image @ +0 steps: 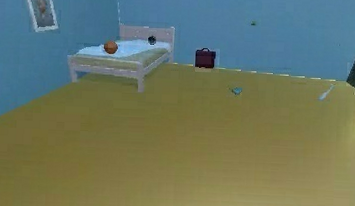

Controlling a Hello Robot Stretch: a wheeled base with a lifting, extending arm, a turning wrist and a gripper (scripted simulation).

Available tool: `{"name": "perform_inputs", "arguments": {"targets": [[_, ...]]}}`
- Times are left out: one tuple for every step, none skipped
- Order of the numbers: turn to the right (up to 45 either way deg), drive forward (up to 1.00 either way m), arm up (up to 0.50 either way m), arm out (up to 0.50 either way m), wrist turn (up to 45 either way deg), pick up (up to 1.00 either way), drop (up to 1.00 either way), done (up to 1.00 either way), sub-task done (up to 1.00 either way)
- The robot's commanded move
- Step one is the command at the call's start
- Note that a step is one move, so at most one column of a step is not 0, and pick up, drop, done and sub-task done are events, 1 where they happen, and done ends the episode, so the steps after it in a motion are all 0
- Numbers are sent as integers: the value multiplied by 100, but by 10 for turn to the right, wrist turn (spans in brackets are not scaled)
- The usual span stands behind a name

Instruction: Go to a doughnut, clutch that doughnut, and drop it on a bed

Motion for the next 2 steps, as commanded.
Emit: {"name": "perform_inputs", "arguments": {"targets": [[0, 100, 0, 0, 0, 0, 0, 0, 0], [0, 100, 0, 0, 0, 0, 0, 0, 0]]}}
